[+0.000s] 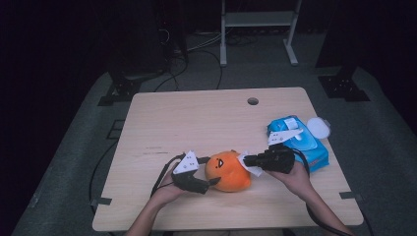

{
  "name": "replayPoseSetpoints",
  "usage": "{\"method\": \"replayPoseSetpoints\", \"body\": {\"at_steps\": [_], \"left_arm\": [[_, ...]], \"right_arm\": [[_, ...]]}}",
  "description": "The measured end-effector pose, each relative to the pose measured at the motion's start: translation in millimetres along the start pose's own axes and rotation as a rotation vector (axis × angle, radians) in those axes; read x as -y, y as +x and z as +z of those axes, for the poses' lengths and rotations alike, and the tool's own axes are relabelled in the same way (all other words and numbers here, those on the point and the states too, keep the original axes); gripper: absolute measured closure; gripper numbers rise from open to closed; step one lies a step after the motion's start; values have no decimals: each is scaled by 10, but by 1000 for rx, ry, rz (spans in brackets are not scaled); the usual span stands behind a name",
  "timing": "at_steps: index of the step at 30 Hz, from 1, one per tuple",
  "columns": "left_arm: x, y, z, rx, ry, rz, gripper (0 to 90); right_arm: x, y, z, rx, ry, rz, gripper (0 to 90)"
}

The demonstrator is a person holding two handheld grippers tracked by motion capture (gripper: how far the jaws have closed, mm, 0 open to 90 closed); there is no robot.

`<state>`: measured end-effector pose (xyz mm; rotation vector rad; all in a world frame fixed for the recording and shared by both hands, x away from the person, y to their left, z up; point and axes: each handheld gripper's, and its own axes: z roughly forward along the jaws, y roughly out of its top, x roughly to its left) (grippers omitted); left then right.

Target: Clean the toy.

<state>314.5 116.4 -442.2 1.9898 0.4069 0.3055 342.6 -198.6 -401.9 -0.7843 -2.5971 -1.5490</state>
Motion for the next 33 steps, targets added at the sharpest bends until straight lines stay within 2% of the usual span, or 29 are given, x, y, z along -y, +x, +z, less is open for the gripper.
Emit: {"method": "replayPoseSetpoints", "body": {"at_steps": [2,3,4,5,7,8,10,13,14,16,18,21,23,25,28,29,30,33], "left_arm": [[14,6,13,1,-1,-7,225],[17,8,19,2,-4,-12,225],[17,8,19,2,-4,-12,225],[12,3,17,0,3,-4,225],[10,-1,18,-1,3,-2,225],[10,-1,18,-1,3,-2,225],[12,8,20,-1,3,-4,224],[16,12,25,-2,-1,-5,223],[19,10,26,-1,-3,-9,222],[19,11,26,0,-3,-7,222],[19,15,26,1,-3,-9,221],[20,15,29,2,-5,-9,218],[20,10,29,3,-7,-9,217],[19,7,31,5,-8,-7,217],[14,11,42,7,-8,-10,218],[14,11,42,7,-8,-10,218],[12,12,48,6,-7,-16,218],[13,6,53,5,-5,-20,218]], "right_arm": [[-20,41,-13,-12,-8,-3,831],[-99,173,-68,-33,-29,-33,832],[-99,173,-68,-33,-29,-33,832],[-178,302,-132,-43,-47,-72,832],[-234,401,-191,-46,-64,-101,831],[-234,401,-191,-46,-64,-101,831],[-302,535,-284,-66,-87,-122,832],[-330,592,-319,-78,-96,-133,831],[-360,639,-341,-102,-112,-135,831],[-374,657,-331,-120,-118,-135,831],[-354,617,-270,-119,-97,-126,831],[-258,435,-112,-145,-43,-53,831],[-169,305,2,-110,-4,-21,831],[-120,248,67,-62,26,-25,829],[-94,229,140,0,51,-56,819],[-94,229,140,0,51,-56,819],[-114,230,168,25,61,-83,804],[-138,234,177,65,60,-110,768]]}}
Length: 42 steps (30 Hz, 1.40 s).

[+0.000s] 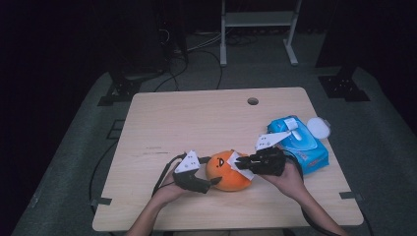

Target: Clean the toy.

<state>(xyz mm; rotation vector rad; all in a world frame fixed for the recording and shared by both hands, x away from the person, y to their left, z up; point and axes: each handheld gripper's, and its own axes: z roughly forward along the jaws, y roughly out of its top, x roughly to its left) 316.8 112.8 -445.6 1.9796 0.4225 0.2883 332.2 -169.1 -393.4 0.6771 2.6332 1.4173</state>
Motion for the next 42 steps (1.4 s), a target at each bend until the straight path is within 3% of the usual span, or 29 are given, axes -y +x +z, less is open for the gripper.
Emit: {"method": "replayPoseSetpoints", "body": {"at_steps": [4,13,17,19,21,23,25,27,29,33,37,42], "left_arm": [[0,-5,10,2,1,-2,221],[-10,-33,56,23,21,6,227],[-12,-77,83,21,54,54,214],[-34,-126,92,21,99,96,182],[-95,-130,60,19,125,120,166],[-123,-117,46,20,115,110,153],[-195,-55,38,25,71,81,151],[-218,-28,86,28,91,88,155],[-210,-24,122,31,103,92,162],[-93,-20,151,43,67,39,196],[-51,-49,121,30,68,37,200],[-28,-53,113,20,65,31,201]], "right_arm": [[8,0,12,35,-7,-24,710],[48,-105,103,43,-7,5,631],[81,-162,148,30,-8,24,626],[140,-182,204,14,-3,39,632],[165,-157,222,18,-4,21,641],[169,-149,221,22,0,10,650],[164,-162,216,17,11,25,688],[168,-162,226,18,13,31,714],[164,-136,229,34,19,25,737],[168,-102,187,61,27,11,768],[181,-79,142,58,19,9,783],[222,-10,19,88,24,-11,787]]}}
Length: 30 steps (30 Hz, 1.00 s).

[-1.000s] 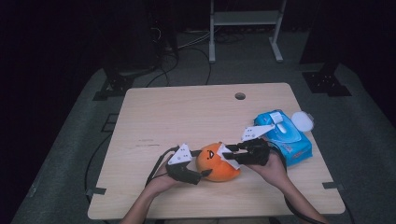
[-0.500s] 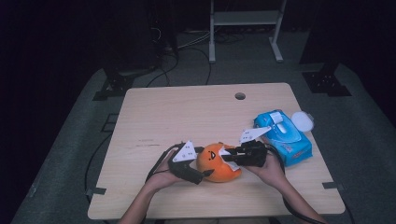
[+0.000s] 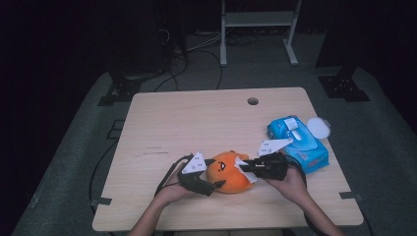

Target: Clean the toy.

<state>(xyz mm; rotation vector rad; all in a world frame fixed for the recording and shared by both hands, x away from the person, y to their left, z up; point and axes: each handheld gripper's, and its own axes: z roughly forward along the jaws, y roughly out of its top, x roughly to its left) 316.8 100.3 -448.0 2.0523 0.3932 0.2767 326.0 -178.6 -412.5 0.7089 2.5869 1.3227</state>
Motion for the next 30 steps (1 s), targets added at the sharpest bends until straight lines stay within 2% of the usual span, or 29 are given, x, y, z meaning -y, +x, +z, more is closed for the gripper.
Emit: {"method": "replayPoseSetpoints", "body": {"at_steps": [3,5,7,10,12,14,15,16,19,22,24,27,28,29,30], "left_arm": [[19,30,2,-4,-2,-19,202],[34,53,13,-11,-10,-41,204],[45,65,25,-24,-17,-63,208],[36,58,31,-34,-18,-71,209],[36,64,18,-31,-13,-67,209],[42,73,7,-14,-20,-71,208],[42,73,7,-14,-20,-71,206],[42,69,-3,2,-23,-56,199],[36,65,-7,8,-24,-43,193],[22,47,8,-3,-14,-36,197],[12,35,25,-23,-10,-52,202],[12,31,33,-37,-4,-59,202],[13,31,29,-41,1,-54,202],[25,32,20,-39,-1,-65,202],[25,32,20,-38,-3,-69,202]], "right_arm": [[66,43,-78,8,12,-1,788],[93,110,-88,-16,4,7,790],[70,205,-54,-58,-11,-3,791],[-42,355,35,-103,-17,-54,790],[-85,417,79,-68,-1,-99,791],[-68,382,72,-33,1,-104,792],[-68,382,72,-33,1,-104,792],[-11,256,16,-7,-16,-72,793],[100,66,-91,12,-32,5,795],[177,42,-120,0,-38,38,797],[147,133,-79,-10,-42,17,798],[61,344,33,-2,-12,-85,797],[61,344,33,-2,-12,-85,797],[44,436,82,45,10,-146,791],[45,443,88,53,11,-161,785]]}}
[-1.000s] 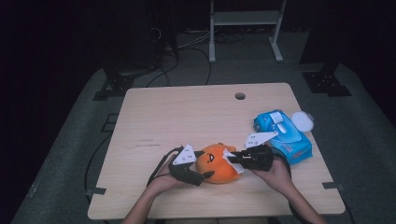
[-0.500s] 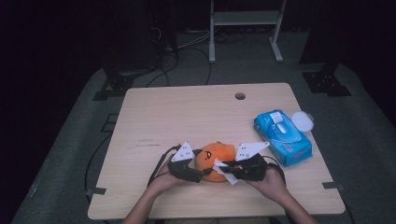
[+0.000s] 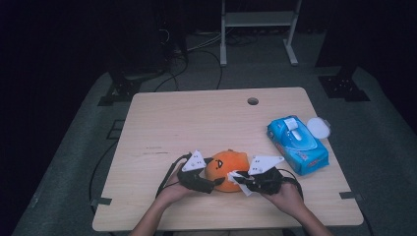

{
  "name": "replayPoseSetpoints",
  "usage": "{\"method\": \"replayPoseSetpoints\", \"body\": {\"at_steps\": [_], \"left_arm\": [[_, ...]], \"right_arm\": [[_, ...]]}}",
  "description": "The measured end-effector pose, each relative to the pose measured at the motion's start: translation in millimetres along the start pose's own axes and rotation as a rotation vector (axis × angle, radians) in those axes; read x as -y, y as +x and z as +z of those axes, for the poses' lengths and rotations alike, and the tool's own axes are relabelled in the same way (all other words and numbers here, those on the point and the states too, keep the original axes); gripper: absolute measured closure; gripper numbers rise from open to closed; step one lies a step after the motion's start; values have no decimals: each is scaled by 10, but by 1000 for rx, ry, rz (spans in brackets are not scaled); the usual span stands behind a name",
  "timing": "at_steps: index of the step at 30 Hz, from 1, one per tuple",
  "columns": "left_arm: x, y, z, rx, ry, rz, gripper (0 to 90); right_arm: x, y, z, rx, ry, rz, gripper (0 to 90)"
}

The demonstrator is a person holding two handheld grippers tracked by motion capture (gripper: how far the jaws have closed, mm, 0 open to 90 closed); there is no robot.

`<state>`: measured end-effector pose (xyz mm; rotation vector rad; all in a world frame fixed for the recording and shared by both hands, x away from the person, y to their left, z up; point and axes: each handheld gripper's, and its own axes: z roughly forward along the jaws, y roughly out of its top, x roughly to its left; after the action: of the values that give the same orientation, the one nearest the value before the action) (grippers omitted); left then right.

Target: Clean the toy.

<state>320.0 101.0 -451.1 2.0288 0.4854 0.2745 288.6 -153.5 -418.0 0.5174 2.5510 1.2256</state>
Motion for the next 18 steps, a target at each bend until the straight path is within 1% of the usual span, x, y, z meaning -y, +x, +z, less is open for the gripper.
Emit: {"method": "replayPoseSetpoints", "body": {"at_steps": [2,3,5,6,7,8,9,10,12,13,14,16,18], "left_arm": [[-16,-17,9,3,5,5,202],[-24,-25,12,9,11,6,202],[-23,-31,13,20,16,17,202],[-18,-32,14,22,14,15,202],[-18,-32,14,22,14,15,202],[-17,-25,9,29,18,19,199],[-16,-31,7,45,20,29,195],[-17,-36,9,50,21,33,191],[-18,-39,15,50,18,32,191],[-18,-39,15,50,18,32,191],[-18,-39,14,48,17,31,191],[-22,-40,17,35,14,24,196],[-33,-36,19,12,12,9,211]], "right_arm": [[17,-7,0,5,-2,-5,767],[29,-4,4,2,-6,2,752],[43,19,33,6,-12,-15,717],[46,29,51,5,-14,-25,689],[46,29,51,5,-14,-25,689],[49,55,90,10,-10,-44,659],[50,69,100,18,-6,-59,663],[50,74,108,26,-4,-67,672],[48,80,117,47,5,-68,704],[48,80,117,47,5,-68,704],[45,53,115,55,10,-56,750],[44,25,112,54,16,-43,769],[31,5,80,80,29,-55,785]]}}
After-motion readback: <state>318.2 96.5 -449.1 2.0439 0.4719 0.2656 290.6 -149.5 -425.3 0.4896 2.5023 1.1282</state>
